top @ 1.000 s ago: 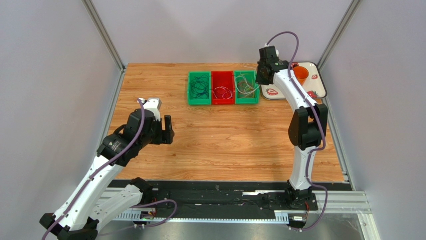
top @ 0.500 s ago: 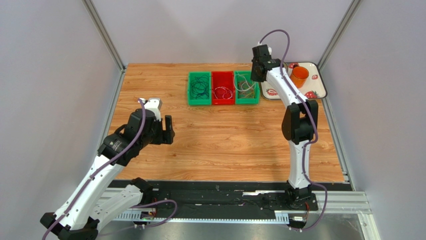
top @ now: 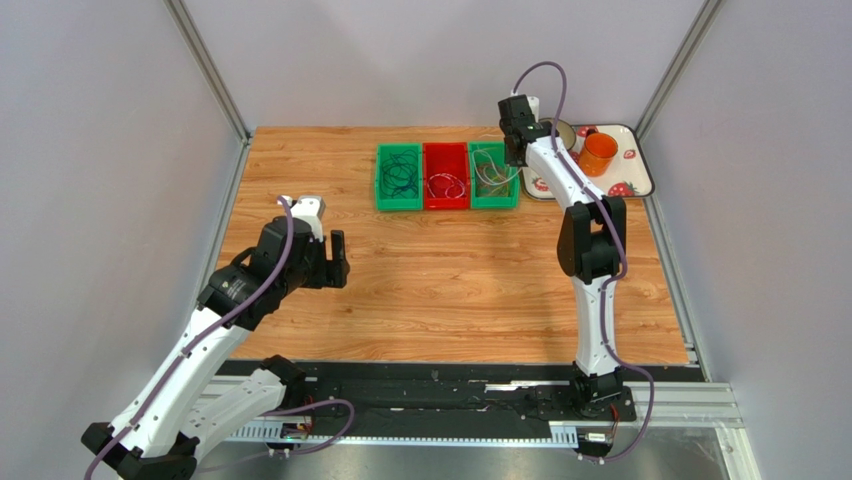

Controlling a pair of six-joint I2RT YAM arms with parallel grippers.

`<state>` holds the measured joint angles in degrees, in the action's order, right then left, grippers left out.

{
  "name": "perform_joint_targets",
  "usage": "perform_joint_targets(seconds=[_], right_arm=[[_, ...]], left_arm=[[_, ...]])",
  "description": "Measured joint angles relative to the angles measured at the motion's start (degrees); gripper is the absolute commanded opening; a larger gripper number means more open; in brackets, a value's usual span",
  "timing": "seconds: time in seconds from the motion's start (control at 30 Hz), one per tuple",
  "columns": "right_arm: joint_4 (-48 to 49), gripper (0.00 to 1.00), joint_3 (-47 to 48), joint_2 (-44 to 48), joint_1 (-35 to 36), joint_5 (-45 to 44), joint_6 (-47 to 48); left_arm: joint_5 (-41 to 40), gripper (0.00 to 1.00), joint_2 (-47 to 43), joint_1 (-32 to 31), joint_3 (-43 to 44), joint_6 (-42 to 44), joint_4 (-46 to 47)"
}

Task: Untangle the cables
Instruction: Place the cable in the bin.

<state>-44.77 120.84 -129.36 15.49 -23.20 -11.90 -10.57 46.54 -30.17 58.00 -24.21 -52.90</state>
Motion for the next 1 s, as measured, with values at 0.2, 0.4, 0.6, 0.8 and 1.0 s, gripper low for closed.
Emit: perform_joint_targets(seconds=[0.2,0.4,0.6,0.8,1.0], right_arm=[[1.38,0.0,-0.02,0.0,0.17,-6.25,2.8],[5.46,0.0,-2.95,0.35,2.38,-10.43,5.03],[6.78,0.0,-3.72,0.35,7.39,-12.2,6.69],[6.95,0.0,-3.65,0.33,9.62,-11.17,6.75],[7.45,0.0,-2.6,-0.94,8.44,-10.54,6.73]], left_arm=[[0.0,0.81,0.22,0.15,0.0,0.0,0.0],[0.0,0.82,0.24,0.26,0.0,0.02,-0.02],[0.02,0.82,0.24,0.26,0.0,0.07,0.0],[0.02,0.82,0.2,0.28,0.0,0.07,0.0],[0.02,0.81,0.07,0.28,0.0,0.07,-0.02]])
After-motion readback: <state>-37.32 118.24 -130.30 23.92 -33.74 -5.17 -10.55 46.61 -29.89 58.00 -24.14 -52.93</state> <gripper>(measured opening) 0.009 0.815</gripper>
